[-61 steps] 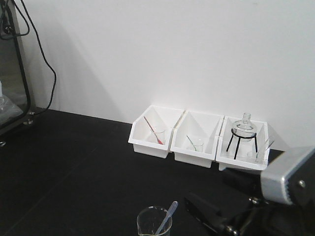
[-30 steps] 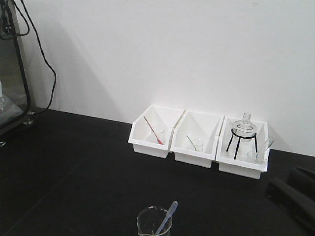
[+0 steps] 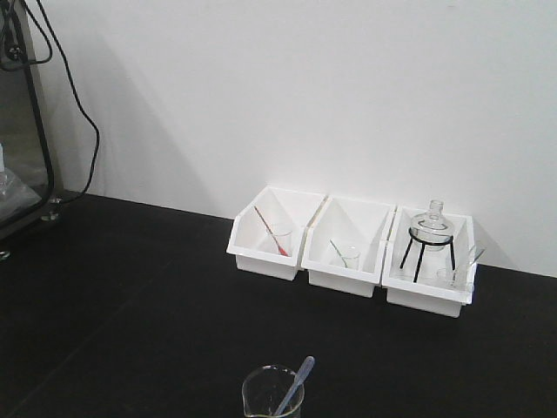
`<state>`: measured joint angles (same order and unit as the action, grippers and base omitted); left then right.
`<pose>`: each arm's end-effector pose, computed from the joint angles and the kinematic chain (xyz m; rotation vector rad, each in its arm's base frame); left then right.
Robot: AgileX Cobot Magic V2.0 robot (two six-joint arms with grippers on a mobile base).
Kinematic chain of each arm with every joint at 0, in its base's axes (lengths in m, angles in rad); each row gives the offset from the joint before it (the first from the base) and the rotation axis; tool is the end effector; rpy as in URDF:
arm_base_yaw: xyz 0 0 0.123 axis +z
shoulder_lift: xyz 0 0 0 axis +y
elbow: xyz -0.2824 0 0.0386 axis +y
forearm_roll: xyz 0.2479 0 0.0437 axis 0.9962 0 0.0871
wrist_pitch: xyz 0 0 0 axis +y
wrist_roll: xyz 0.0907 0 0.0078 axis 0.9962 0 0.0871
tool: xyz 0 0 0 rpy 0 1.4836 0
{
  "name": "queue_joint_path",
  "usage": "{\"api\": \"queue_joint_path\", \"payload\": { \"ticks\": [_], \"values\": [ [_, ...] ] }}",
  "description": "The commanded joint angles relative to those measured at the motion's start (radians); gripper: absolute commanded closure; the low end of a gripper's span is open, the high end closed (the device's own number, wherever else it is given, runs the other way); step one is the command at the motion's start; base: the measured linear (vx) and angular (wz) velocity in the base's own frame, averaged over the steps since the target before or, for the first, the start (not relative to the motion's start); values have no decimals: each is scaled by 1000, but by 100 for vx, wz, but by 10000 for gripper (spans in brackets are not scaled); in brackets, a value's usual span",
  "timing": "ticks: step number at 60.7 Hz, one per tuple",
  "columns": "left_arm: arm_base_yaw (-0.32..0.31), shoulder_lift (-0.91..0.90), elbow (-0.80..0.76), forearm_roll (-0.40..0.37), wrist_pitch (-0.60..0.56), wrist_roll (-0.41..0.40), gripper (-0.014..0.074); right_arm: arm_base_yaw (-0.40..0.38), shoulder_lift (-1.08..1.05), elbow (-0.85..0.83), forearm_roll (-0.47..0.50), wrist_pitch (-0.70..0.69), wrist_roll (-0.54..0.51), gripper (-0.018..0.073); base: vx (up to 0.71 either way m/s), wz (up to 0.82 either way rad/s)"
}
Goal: Grab transparent chemical and place on left bench
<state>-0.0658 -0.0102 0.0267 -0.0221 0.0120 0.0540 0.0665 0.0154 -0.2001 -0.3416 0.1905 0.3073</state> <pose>0.0566 -0.0038 0.2035 0.0741 1.5103 -0.0274 0.0446 -0.0029 0.2627 -0.0188 1.4787 -0.0162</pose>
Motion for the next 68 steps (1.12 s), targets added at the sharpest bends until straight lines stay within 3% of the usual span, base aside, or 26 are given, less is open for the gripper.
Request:
{"api": "queue_joint_path", "payload": {
  "ticks": [1,8,11,23,68],
  "values": [
    [-2,-19,16,-1,-78,-8,600,-66,-43,89,110,-115,-91,567,0,0],
    [-2,-19,16,-1,-78,-8,600,-99,-28,248,193,-215,-111,566,0,0],
    [-2,-19,16,-1,-78,-8,600,-99,-27,236,214,-131,-129,566,0,0],
    [-2,-19,16,-1,-78,-8,600,-99,-30,238,231,-128,-299,564,0,0],
    [-2,-19,16,-1,-78,-8,600,-99,-30,238,241,-123,-300,564,0,0]
  ]
}}
